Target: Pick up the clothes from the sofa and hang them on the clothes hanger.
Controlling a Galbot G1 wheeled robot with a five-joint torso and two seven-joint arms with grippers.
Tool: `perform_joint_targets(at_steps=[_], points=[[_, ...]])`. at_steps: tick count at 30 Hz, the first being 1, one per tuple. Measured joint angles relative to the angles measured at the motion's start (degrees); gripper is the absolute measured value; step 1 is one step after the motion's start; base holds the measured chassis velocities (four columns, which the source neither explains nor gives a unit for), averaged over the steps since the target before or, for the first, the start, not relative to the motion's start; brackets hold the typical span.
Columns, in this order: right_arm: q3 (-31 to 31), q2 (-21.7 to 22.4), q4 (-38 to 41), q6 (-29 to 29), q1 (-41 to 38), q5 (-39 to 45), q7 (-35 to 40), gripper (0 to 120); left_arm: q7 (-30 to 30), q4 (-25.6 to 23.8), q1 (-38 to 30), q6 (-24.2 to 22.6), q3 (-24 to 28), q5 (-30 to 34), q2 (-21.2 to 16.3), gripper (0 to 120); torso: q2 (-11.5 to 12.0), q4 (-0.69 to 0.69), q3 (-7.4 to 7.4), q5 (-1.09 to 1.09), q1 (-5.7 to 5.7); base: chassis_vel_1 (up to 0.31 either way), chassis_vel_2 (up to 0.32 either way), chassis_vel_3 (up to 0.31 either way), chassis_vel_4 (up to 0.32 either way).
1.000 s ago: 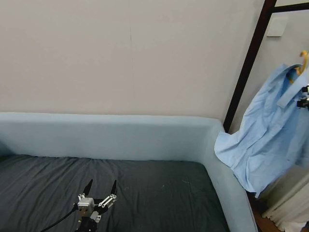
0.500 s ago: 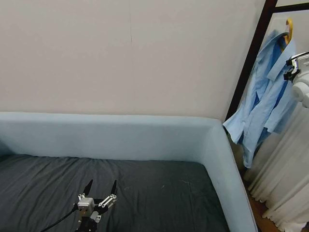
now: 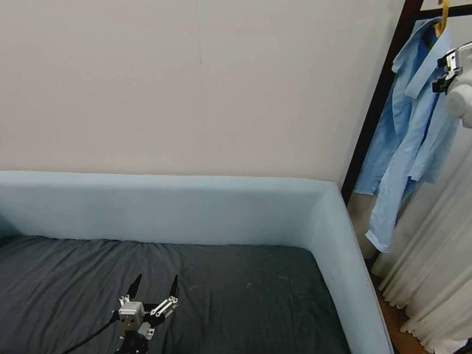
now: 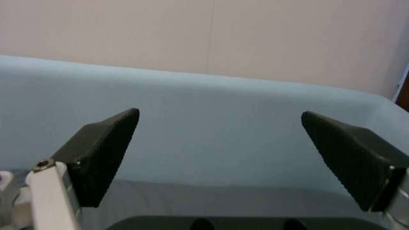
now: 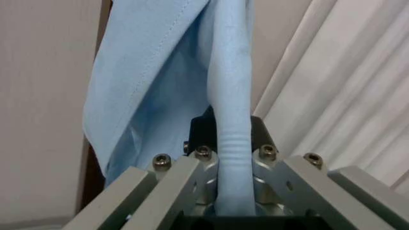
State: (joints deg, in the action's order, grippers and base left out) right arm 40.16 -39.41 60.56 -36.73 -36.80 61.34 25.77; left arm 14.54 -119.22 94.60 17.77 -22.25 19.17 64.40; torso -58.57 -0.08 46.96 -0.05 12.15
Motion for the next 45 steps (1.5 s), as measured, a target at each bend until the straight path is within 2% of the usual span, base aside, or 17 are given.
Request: perform_joint_targets(at_steps=[5,10,14,22,34,41,45], points=[[0.2,-4.8,-6.3,-2.3,-3.3,7.8,3.0,1,0.0,0.0,0.0,0.0,0.0,0.0,0.0,100,0.0,0.01,0.01,0.02,0.00,0.000,0.000,0.000,0.000],[-0.1,-7.7,-9.0,-4.3,-5.1,12.8,5.3,1,0.0,0.0,0.0,0.0,0.0,0.0,0.0,100,0.0,0.02,0.01,-0.01,0.00,0.000,0.000,0.000,0.000],[0.9,-11.0,-11.4,-5.3,-7.7,20.5,9.9,1,0.0,0.0,0.0,0.0,0.0,0.0,0.0,100,0.0,0.01,0.00,-0.01,0.00,0.000,0.000,0.000,0.000],[0.8,-14.8,-15.2,-5.4,-9.8,26.3,13.8,1,0.0,0.0,0.0,0.0,0.0,0.0,0.0,100,0.0,0.00,0.00,-0.01,0.00,0.000,0.000,0.000,0.000],[1.9,-13.5,-17.8,-5.4,-8.4,25.9,11.7,1,0.0,0.0,0.0,0.0,0.0,0.0,0.0,100,0.0,-0.01,0.00,0.02,0.00,0.000,0.000,0.000,0.000],[1.5,-14.6,-21.8,-5.4,-8.5,24.2,9.4,1,0.0,0.0,0.0,0.0,0.0,0.0,0.0,100,0.0,0.03,0.00,0.00,0.00,0.000,0.000,0.000,0.000],[1.5,-14.7,-22.1,-5.4,-8.5,23.6,9.1,1,0.0,0.0,0.0,0.0,0.0,0.0,0.0,100,0.0,0.00,0.00,0.00,0.00,0.000,0.000,0.000,0.000]])
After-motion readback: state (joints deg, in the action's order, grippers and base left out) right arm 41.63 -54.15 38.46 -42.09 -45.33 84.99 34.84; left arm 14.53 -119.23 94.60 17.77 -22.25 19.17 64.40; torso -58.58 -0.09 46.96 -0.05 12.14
